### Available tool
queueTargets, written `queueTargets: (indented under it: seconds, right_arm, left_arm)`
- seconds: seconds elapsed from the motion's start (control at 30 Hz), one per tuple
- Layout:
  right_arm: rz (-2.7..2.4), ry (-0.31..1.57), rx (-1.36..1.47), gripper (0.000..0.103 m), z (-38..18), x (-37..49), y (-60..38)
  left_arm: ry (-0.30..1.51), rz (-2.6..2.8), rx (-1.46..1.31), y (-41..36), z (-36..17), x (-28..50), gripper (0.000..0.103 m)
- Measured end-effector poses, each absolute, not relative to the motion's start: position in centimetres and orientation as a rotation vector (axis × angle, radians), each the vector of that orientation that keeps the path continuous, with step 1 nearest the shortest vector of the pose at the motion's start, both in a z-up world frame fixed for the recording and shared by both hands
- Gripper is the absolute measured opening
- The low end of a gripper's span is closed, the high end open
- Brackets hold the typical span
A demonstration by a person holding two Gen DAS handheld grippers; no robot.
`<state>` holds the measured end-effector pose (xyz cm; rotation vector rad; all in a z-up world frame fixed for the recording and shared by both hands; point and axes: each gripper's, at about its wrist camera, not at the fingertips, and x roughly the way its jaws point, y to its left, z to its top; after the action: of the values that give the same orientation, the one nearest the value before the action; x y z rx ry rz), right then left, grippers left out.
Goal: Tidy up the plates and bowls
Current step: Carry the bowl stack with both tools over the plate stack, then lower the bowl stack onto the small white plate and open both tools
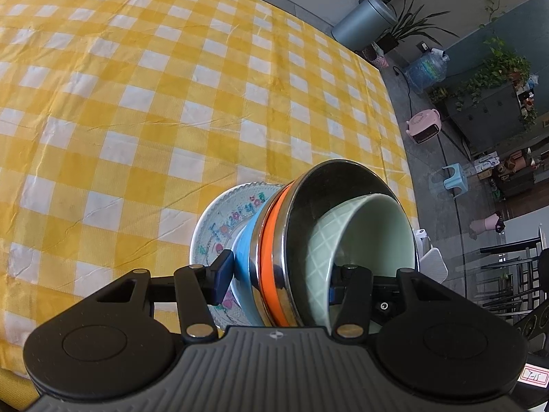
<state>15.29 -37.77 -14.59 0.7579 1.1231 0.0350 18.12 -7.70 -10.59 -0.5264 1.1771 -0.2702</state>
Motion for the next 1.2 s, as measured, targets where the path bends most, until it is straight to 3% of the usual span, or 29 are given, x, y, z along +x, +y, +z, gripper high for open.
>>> queueTargets:
  seconds: [0.13,0.33,0.57,0.67,0.8,0.97,1.2]
  right_arm:
    - [0.041,1.119,0.759,0.038,-14.8,15.4,-37.8]
    - [0.065,1.107,0.788,0.047,-14.8,15.3,-38.1]
    - [0.072,1.089,0.726,0.053,-14.1,15.3,-37.3]
    - [0.071,1.079,0.705,0.061,-13.7,15.3,-37.3]
    - [0.080,1.059,0.696,0.062,-13.4,15.2,-37.4]
    - [0.073,1.012,0.650,0.068,-12.2,14.7,-37.3]
    - [0.069,0.914,0.546,0.069,-8.8,12.8,-36.9]
  left_arm:
    - [1.176,-0.266,-0.524,-7.7,-10.6,18.1,0.053]
    - [1.181,-0.247,-0.524,-7.5,-10.8,18.2,0.046]
    - [1.164,-0.248,-0.501,-7.6,-10.4,18.1,0.047]
    - [1.137,-0.251,-0.476,-7.7,-9.7,18.0,0.055]
    - [1.090,-0.248,-0.415,-8.1,-8.5,17.6,0.061]
    - [1.007,-0.244,-0.335,-8.2,-6.3,16.5,0.063]
    - [0.830,-0.213,-0.213,-8.0,-2.1,13.4,0.063]
